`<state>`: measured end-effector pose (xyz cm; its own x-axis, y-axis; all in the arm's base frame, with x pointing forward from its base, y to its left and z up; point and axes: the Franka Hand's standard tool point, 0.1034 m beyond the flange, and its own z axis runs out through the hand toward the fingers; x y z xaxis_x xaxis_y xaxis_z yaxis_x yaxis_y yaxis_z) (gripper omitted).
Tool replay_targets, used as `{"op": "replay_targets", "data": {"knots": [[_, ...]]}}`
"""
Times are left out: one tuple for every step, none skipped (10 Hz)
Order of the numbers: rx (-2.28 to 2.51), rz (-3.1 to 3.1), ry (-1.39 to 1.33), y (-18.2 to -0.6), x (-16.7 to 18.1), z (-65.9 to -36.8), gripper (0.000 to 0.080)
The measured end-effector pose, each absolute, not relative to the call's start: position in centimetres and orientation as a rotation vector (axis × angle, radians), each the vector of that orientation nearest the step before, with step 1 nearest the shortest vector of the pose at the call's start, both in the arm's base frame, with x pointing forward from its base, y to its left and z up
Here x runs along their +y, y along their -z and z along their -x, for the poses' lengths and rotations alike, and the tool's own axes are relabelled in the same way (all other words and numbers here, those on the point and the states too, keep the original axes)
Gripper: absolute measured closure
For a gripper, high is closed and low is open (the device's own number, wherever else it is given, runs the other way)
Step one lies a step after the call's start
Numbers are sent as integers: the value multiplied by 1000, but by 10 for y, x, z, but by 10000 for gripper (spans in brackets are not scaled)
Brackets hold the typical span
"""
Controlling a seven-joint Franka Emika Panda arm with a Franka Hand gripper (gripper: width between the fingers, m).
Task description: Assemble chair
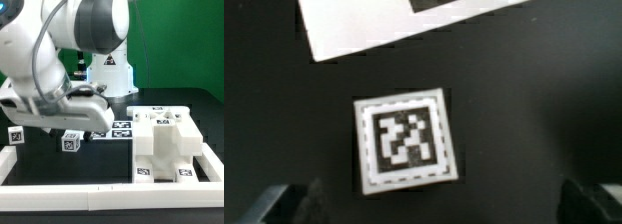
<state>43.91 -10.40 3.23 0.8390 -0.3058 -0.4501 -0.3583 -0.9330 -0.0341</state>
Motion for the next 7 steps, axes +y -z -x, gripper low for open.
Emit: {"op": "replay_targets", "data": {"knots": [[527, 2960, -538, -33, -103, -436, 150], [527, 3007, -426, -32, -101, -429, 150], [529, 3017, -399, -32, -102, -427, 150], [529, 3020, -393, -31, -103, -428, 150], [527, 3032, -377, -28, -104, -428, 150], [520, 3055, -351, -21, -105, -427, 150], [519, 3060, -363, -14, -106, -422, 150]]}}
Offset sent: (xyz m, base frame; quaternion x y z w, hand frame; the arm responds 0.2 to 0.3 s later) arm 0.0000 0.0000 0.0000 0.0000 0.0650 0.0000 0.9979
